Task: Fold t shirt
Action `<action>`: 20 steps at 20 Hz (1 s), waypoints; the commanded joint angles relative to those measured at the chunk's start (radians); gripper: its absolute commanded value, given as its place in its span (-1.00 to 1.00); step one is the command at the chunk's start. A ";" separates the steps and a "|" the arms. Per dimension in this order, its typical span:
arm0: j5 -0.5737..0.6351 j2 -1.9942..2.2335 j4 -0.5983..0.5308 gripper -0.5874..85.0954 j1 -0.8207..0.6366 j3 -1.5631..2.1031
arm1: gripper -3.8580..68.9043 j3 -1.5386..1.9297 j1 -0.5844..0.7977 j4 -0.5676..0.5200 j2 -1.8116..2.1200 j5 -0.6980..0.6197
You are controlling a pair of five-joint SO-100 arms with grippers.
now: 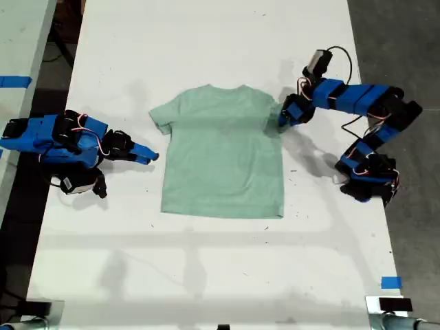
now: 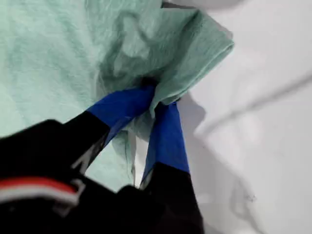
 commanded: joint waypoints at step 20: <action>0.006 0.005 -0.020 -0.63 0.003 0.020 | -0.19 -1.071 -0.454 0.104 -0.683 -0.307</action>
